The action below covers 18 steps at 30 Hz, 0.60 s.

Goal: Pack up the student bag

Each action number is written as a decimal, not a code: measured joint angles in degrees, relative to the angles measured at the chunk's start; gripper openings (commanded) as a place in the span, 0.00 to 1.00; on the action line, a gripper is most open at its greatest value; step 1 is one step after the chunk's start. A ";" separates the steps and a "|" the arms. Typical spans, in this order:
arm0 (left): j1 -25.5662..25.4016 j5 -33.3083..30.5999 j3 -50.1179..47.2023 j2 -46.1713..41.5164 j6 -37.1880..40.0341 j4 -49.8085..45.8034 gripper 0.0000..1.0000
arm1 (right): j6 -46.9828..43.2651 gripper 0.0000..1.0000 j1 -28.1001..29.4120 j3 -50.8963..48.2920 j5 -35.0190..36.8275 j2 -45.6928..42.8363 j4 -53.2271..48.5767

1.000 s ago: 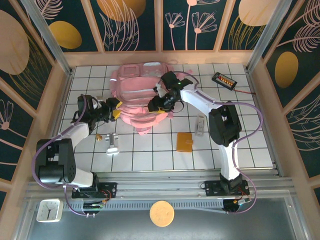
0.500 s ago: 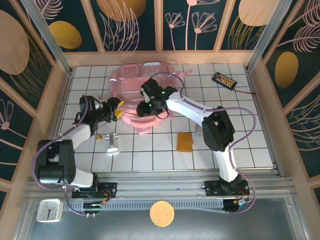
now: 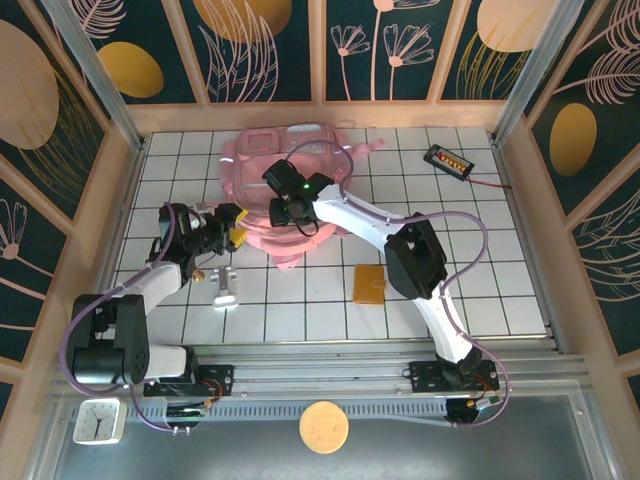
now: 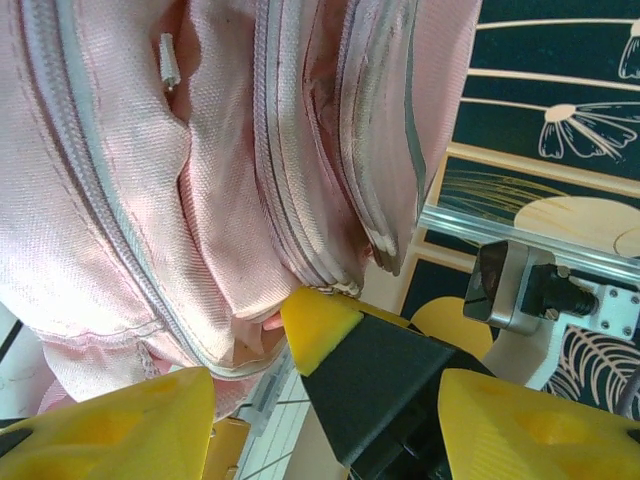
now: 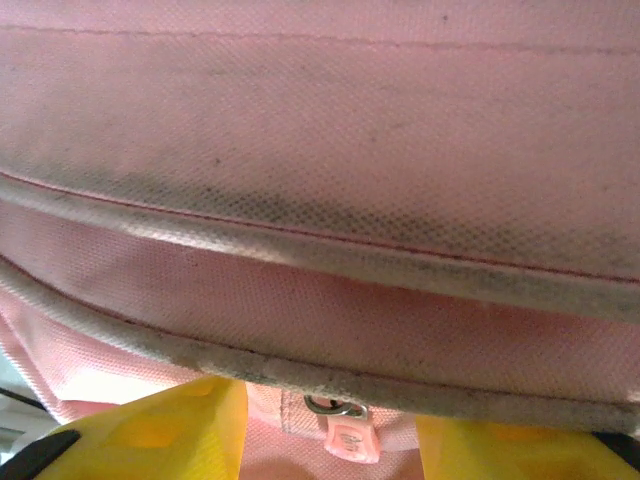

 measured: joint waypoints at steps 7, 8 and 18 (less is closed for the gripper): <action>0.00 0.00 -1.68 -0.37 -1.84 1.70 0.62 | 0.22 0.35 0.04 0.81 1.20 1.79 -1.66; 0.00 0.02 -1.68 -0.37 -1.99 1.97 0.62 | 0.22 0.33 0.04 0.81 1.38 1.86 -1.79; 0.00 0.02 -1.62 -0.35 -2.43 2.82 0.63 | -0.13 0.00 0.04 1.09 1.84 1.88 -1.95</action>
